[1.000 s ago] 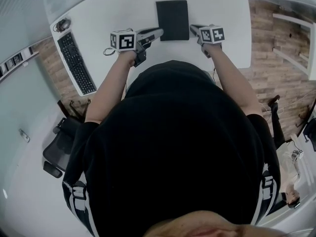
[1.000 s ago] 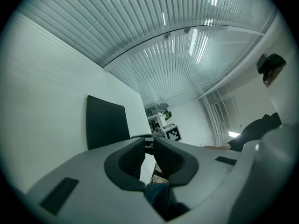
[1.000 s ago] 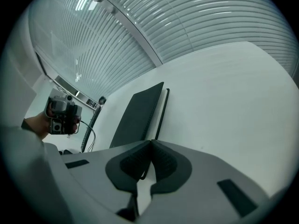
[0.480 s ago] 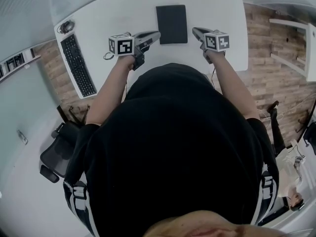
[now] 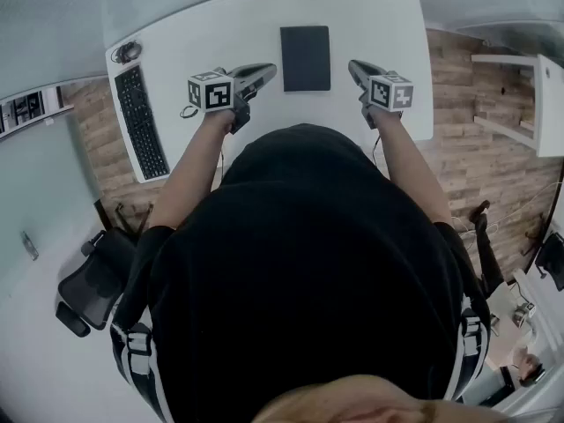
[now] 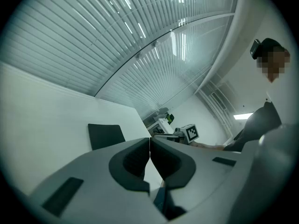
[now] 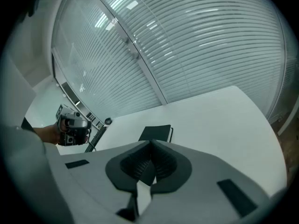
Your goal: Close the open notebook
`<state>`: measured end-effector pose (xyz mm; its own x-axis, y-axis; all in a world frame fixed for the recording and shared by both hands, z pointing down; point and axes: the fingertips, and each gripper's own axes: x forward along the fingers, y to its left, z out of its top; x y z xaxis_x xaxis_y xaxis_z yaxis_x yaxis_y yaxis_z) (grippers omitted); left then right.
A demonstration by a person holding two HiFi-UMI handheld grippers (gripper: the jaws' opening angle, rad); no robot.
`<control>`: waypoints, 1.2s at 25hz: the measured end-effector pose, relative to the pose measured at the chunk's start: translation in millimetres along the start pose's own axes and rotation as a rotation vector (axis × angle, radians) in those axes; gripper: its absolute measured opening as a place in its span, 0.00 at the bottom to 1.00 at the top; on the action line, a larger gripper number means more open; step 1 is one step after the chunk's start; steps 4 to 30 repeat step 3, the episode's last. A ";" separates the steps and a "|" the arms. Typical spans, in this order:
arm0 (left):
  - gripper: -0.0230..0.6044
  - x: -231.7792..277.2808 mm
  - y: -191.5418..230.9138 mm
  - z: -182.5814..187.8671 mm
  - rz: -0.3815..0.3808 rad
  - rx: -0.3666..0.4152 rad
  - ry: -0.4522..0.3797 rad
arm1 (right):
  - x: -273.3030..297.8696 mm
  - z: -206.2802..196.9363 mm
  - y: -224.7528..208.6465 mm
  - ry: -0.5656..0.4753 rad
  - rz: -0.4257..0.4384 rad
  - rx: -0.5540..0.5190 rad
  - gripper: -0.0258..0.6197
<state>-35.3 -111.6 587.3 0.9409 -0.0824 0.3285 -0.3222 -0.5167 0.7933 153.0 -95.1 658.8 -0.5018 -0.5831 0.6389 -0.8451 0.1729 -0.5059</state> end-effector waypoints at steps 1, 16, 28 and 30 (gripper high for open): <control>0.08 -2.8 -1.0 -0.5 0.011 0.014 -0.001 | -4.4 -0.7 2.1 -0.009 -0.002 -0.001 0.09; 0.08 -7.7 -2.9 -1.1 0.031 0.037 -0.008 | -13.5 -2.1 6.3 -0.026 -0.005 -0.002 0.09; 0.08 -7.7 -2.9 -1.1 0.031 0.037 -0.008 | -13.5 -2.1 6.3 -0.026 -0.005 -0.002 0.09; 0.08 -7.7 -2.9 -1.1 0.031 0.037 -0.008 | -13.5 -2.1 6.3 -0.026 -0.005 -0.002 0.09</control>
